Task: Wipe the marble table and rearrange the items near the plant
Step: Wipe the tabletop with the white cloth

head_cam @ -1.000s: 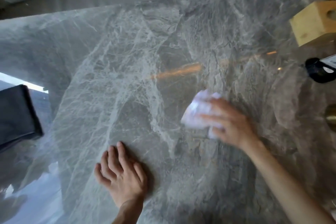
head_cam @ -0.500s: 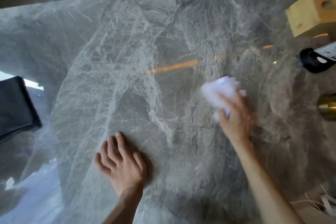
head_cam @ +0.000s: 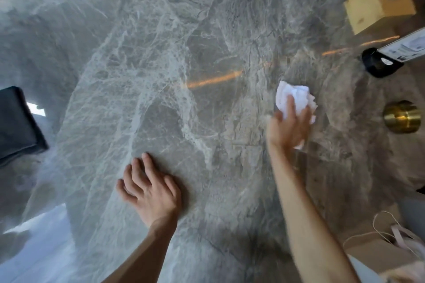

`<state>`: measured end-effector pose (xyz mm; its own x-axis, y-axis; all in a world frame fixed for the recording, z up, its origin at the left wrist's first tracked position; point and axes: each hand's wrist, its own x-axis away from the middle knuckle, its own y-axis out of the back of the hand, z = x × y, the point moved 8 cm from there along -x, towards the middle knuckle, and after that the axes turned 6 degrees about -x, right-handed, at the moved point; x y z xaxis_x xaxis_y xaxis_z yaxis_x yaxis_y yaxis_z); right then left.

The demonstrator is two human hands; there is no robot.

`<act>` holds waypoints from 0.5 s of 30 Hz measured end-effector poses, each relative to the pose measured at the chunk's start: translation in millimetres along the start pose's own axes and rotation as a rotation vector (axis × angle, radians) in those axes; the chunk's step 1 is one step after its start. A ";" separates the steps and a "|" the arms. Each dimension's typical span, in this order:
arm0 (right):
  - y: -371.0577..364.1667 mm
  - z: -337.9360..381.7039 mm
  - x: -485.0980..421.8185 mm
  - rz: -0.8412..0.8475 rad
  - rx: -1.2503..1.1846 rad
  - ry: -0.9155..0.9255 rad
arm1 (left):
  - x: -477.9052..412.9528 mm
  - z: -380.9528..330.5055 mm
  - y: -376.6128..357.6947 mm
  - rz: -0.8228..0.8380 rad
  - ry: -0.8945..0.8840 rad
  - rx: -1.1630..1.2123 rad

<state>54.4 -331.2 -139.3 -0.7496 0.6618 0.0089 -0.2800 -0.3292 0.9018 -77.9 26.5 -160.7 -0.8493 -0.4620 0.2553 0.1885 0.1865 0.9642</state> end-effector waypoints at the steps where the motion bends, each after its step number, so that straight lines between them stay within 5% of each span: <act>1: -8.3 21.2 14.9 0.015 -0.026 0.010 | 0.1 0.0 0.5 0.004 -0.003 0.008; 3: -21.0 65.9 68.4 0.106 -0.011 0.318 | 0.4 -0.1 2.0 -0.005 -0.009 0.021; 6: -9.2 57.2 181.0 0.521 0.075 0.978 | 1.1 1.8 5.2 -0.015 0.000 0.070; 8: 17.3 -6.9 177.0 0.569 0.056 1.109 | 2.1 1.4 6.3 -0.026 -0.008 0.093; 9: 29.6 -42.9 147.5 0.474 0.117 0.992 | 2.4 0.9 7.3 -0.031 -0.010 0.102; 13: 64.4 -138.3 26.6 0.070 0.107 -0.085 | 4.3 4.5 9.7 -0.067 -0.010 0.113; 15: 48.6 -113.0 18.4 0.039 0.063 -0.244 | 3.8 5.7 9.3 -0.062 -0.004 0.124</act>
<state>-40.8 -411.2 -144.1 -0.5898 0.7951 0.1412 -0.2100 -0.3198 0.9239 -82.2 31.4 -151.1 -0.8596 -0.4724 0.1950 0.0732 0.2639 0.9618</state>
